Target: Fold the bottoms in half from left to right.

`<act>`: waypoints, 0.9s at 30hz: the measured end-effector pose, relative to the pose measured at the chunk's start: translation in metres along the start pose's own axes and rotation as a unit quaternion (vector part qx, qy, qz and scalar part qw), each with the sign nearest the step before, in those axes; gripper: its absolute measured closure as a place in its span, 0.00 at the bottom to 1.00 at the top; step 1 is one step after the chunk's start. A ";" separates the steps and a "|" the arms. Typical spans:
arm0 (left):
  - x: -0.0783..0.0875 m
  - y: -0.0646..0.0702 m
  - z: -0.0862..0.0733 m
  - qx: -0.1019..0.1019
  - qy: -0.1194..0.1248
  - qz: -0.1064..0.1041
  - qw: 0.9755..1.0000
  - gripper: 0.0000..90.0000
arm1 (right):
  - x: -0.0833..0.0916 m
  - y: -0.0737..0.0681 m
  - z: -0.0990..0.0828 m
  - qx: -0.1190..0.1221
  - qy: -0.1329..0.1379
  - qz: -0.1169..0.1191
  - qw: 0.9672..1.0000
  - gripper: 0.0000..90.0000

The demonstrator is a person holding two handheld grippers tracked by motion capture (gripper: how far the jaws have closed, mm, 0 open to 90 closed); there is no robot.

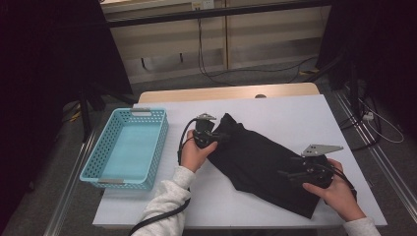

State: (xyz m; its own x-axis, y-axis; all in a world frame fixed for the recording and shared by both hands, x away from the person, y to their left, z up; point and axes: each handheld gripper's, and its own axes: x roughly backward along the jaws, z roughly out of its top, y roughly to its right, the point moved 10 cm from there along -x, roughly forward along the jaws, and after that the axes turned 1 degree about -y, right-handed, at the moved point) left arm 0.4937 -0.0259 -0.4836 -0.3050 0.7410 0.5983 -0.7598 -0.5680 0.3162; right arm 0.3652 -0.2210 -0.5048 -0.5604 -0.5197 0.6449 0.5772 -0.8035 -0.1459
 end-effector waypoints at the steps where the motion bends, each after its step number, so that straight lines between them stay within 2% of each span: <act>1: 0.000 0.001 0.001 -0.001 0.000 -0.002 1.000 0.96 | 0.000 0.000 0.000 -0.001 0.000 0.001 1.000 0.29; 7: -0.004 0.010 0.003 -0.003 0.005 -0.017 1.000 0.96 | 0.001 0.000 0.000 -0.001 0.001 -0.001 1.000 0.29; 11: -0.007 0.014 0.003 -0.002 0.003 -0.022 1.000 0.96 | 0.001 0.001 -0.001 -0.002 0.000 -0.002 1.000 0.29; 22: -0.015 0.027 0.000 -0.016 -0.009 -0.033 0.999 0.96 | 0.001 0.000 0.000 -0.001 0.002 -0.004 1.000 0.28; 26: -0.018 0.037 -0.001 -0.021 -0.014 -0.041 0.999 0.96 | 0.001 -0.001 0.000 0.000 0.002 -0.003 1.000 0.28; 27: -0.020 0.042 -0.001 -0.024 -0.018 -0.049 0.998 0.95 | 0.001 -0.001 0.000 -0.001 0.003 -0.002 1.000 0.28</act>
State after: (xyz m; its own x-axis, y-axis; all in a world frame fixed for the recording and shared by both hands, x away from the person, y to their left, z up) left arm 0.4670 -0.0640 -0.4830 -0.2073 0.7787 0.5921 -0.8117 -0.4747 0.3402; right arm 0.3639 -0.2203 -0.5036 -0.5663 -0.5190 0.6403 0.5744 -0.8056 -0.1450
